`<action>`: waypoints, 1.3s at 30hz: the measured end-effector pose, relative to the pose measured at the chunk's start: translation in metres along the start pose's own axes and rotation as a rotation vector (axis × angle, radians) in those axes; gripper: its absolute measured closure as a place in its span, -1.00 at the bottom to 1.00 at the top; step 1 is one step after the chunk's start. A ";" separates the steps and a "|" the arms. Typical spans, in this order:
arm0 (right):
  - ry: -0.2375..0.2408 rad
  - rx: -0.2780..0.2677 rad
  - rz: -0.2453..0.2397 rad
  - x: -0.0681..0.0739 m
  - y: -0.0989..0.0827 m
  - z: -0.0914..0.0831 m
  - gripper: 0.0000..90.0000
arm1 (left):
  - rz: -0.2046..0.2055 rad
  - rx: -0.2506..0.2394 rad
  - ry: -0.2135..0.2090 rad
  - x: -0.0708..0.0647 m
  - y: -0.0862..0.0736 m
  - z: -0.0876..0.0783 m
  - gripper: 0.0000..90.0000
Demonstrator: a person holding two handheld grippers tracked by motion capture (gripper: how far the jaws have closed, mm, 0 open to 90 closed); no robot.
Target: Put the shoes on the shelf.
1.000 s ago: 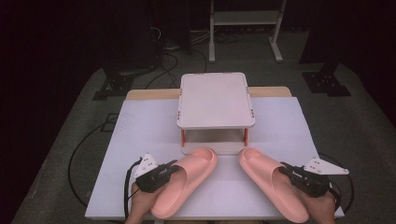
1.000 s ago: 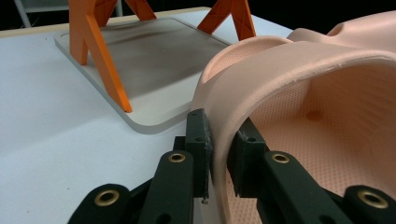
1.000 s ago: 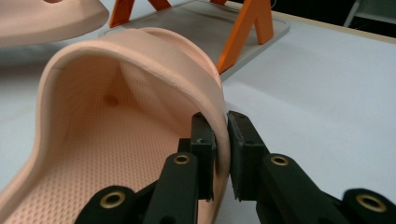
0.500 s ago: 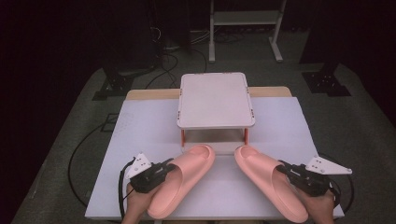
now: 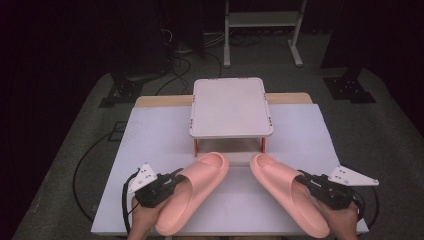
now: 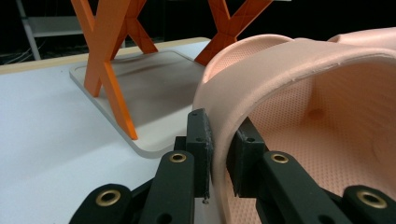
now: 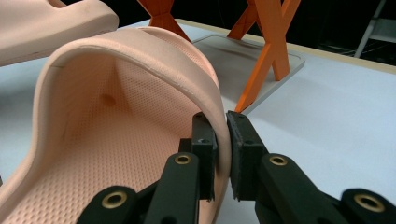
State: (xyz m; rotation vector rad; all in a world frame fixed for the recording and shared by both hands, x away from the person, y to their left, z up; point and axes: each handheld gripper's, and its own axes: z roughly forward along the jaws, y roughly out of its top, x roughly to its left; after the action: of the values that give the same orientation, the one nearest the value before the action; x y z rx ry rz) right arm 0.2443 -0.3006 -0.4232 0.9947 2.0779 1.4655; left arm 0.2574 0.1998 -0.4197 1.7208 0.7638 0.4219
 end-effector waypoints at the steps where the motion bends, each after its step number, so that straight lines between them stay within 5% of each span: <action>1: -0.001 -0.002 -0.004 0.000 0.000 0.000 0.81 | 0.001 0.001 -0.002 0.000 0.001 -0.001 0.78; 24: 0.052 -0.030 -0.010 0.015 0.024 0.001 0.81 | 0.058 -0.007 -0.066 -0.017 0.038 -0.004 0.78; 39: 0.050 -0.060 -0.027 0.020 0.055 -0.005 0.81 | 0.095 -0.025 -0.106 -0.020 0.067 -0.005 0.78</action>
State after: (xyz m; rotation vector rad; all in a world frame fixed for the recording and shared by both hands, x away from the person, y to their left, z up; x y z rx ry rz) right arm 0.2445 -0.2783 -0.3688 0.9123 2.0614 1.5445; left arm 0.2581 0.1808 -0.3526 1.7465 0.6004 0.3999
